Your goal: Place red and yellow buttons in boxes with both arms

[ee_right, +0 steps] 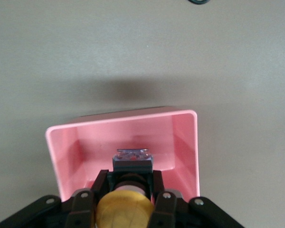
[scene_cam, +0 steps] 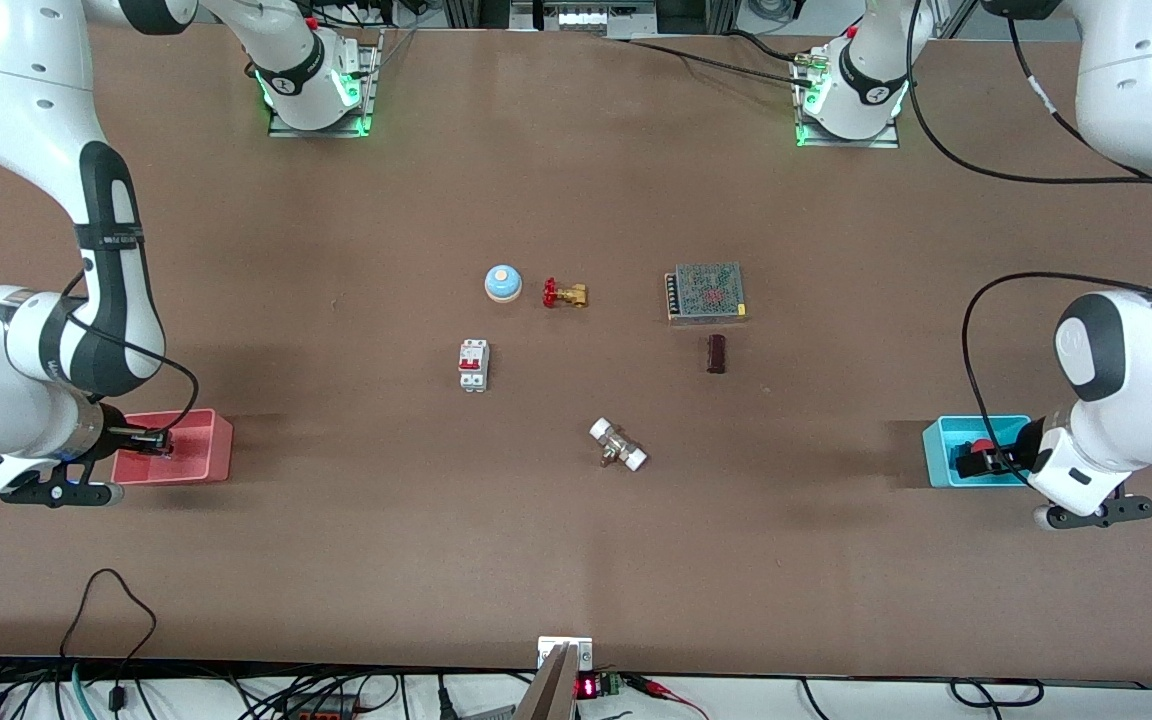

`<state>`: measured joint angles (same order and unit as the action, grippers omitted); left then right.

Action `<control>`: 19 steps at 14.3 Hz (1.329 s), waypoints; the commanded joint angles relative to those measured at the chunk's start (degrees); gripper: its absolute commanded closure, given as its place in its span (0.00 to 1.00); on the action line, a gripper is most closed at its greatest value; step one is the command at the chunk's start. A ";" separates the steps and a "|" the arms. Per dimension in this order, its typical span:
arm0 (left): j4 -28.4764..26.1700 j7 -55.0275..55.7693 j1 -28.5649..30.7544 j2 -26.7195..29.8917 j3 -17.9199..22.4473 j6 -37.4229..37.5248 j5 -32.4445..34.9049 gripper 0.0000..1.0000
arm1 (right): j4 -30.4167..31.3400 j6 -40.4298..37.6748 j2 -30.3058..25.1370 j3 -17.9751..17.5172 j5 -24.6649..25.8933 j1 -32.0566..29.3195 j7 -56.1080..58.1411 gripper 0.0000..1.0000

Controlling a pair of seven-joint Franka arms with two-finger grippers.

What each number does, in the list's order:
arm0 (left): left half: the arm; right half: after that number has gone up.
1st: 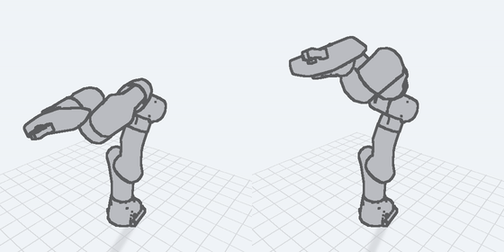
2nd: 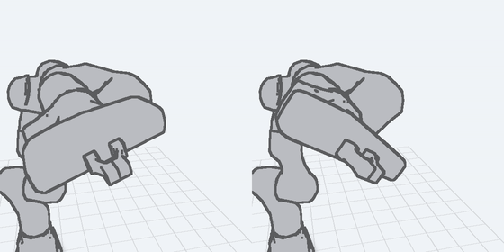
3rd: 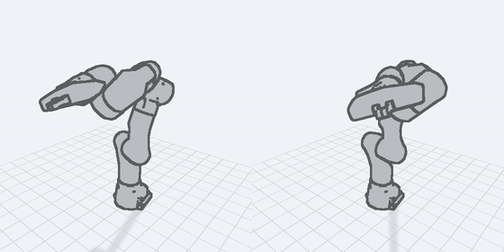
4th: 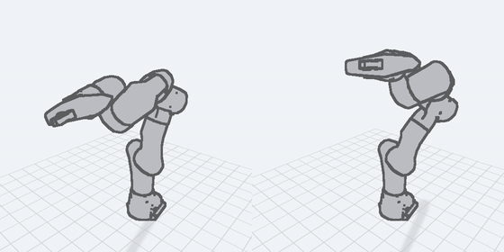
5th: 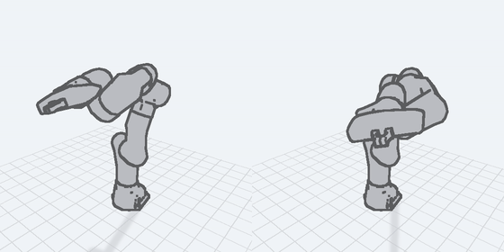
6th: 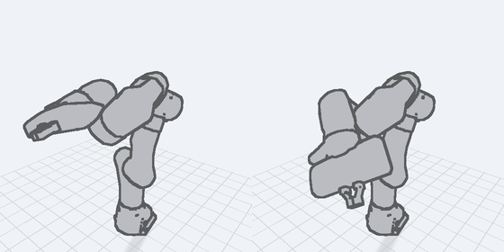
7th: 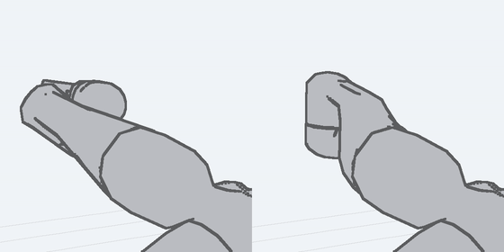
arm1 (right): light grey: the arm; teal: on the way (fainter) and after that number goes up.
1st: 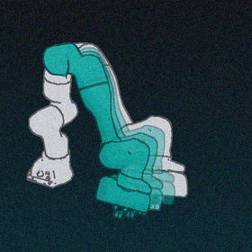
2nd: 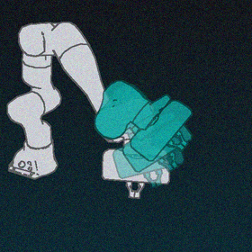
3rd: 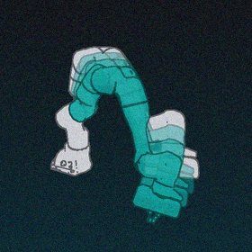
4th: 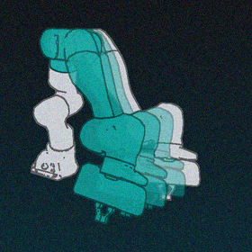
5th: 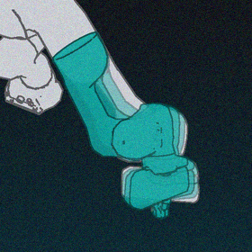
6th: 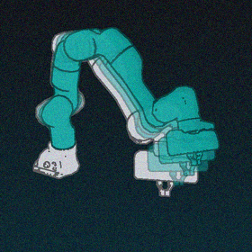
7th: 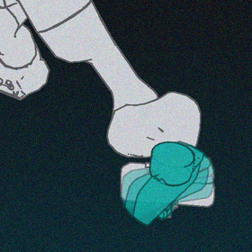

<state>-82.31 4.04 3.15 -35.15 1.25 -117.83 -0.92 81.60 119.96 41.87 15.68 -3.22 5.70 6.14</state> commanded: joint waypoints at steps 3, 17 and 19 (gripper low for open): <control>-1.27 3.08 -2.45 10.61 -0.10 9.01 1.27 0.00 | -2.32 0.19 3.22 -1.09 -2.13 -1.39 0.81 0.66; -3.03 -2.37 -1.83 32.41 -0.28 26.87 1.27 0.00 | -2.32 1.16 5.77 -1.18 -5.83 -1.83 0.64 0.09; -3.11 -2.55 -1.83 33.74 -0.37 26.96 1.27 0.00 | -2.41 0.98 5.16 -1.18 -5.92 -1.57 0.81 0.00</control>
<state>-83.07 2.92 1.07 -4.14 1.23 -90.81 -0.77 80.88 121.24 46.91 15.45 -8.11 5.03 6.15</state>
